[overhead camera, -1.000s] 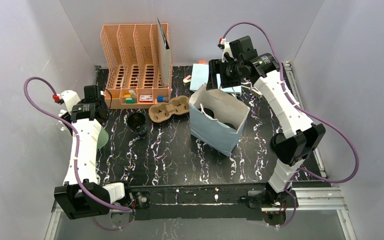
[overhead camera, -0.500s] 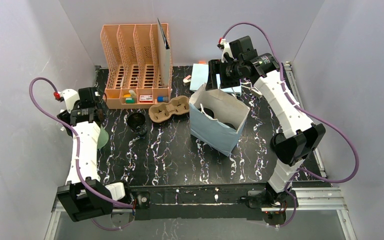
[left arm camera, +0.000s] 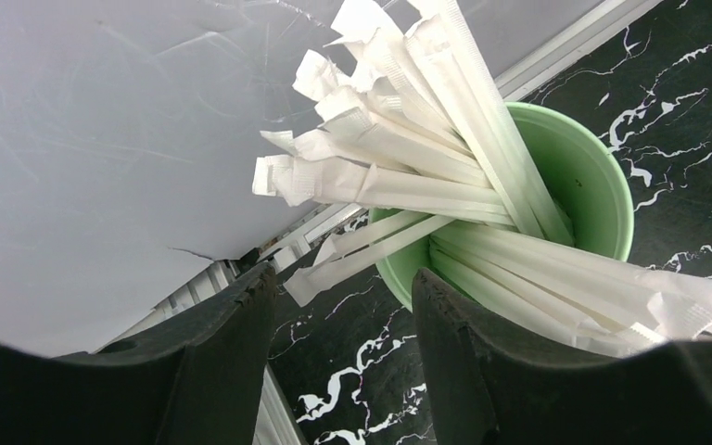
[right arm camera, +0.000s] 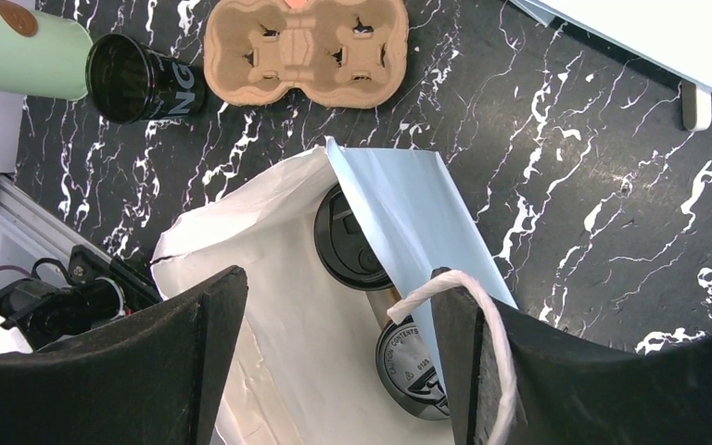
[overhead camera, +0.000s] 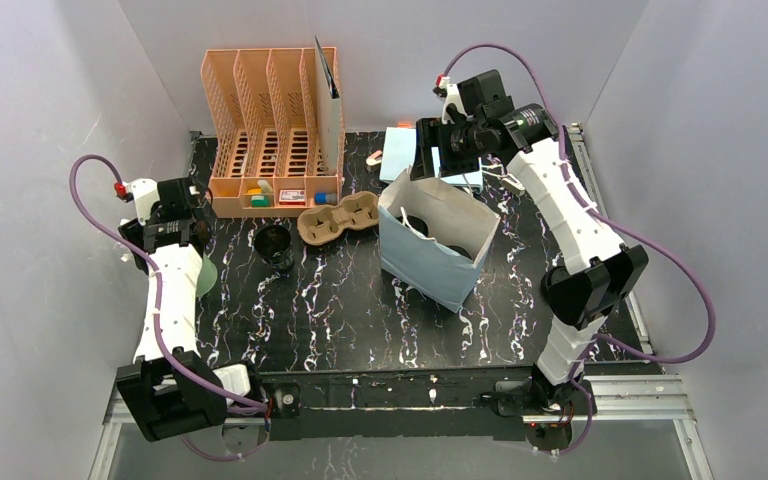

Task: Pack the takeout coffee
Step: Pick up the straw from the storage cup.

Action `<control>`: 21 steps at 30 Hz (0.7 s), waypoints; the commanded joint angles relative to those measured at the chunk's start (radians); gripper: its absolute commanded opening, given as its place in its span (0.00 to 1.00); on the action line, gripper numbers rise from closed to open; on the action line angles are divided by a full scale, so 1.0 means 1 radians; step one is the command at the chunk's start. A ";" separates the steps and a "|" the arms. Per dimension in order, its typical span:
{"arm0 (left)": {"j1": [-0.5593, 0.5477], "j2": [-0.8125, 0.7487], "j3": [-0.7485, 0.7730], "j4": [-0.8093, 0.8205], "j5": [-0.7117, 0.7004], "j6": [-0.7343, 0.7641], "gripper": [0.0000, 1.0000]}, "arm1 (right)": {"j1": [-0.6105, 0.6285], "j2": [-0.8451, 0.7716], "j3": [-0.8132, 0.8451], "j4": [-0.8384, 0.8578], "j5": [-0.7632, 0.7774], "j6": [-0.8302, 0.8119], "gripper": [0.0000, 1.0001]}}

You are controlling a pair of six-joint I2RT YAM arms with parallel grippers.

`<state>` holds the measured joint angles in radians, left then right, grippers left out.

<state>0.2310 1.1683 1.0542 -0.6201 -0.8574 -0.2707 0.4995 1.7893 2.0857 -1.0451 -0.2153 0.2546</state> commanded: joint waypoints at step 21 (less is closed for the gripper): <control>0.042 0.093 0.063 -0.053 -0.099 -0.124 0.08 | -0.019 0.077 0.115 -0.016 -0.063 -0.044 0.78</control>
<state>0.2665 1.2606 1.0603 -0.6109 -0.9054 -0.3267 0.4957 1.8572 2.1578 -1.0584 -0.2466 0.2249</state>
